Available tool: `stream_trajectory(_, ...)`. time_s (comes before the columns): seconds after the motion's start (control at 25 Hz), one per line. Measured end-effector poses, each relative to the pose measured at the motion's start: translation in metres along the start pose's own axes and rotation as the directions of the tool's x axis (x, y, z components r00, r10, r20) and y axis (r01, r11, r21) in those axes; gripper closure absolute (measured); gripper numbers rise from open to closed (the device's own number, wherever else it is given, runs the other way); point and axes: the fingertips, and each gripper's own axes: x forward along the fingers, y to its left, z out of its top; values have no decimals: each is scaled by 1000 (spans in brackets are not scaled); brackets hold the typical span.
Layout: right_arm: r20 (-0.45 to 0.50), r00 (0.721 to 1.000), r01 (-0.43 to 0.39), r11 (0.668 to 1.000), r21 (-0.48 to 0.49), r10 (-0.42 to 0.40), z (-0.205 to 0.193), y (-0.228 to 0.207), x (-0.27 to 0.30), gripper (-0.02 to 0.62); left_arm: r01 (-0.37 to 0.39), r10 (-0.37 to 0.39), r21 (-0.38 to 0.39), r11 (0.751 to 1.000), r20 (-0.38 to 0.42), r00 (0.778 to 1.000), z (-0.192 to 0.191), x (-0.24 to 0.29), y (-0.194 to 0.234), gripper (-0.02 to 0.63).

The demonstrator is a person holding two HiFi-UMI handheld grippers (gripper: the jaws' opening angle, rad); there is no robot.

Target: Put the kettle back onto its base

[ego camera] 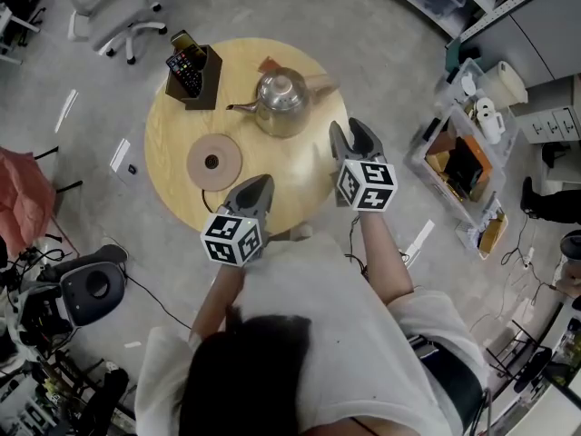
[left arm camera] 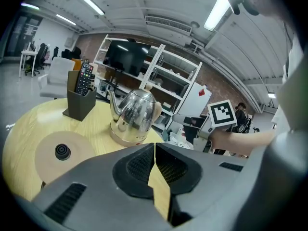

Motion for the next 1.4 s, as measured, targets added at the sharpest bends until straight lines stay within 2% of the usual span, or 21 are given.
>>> stream_trajectory(0.56, -41, 998, 43, 991, -129, -49, 0, -15, 45, 396, -5, 5, -3, 1000, -36, 999, 1, 11, 15, 577)
stream_trajectory(1.4, -38, 995, 84, 974, -212, -94, 3, -31, 94, 382, -57, 55, -46, 997, -46, 997, 10, 21, 45, 577)
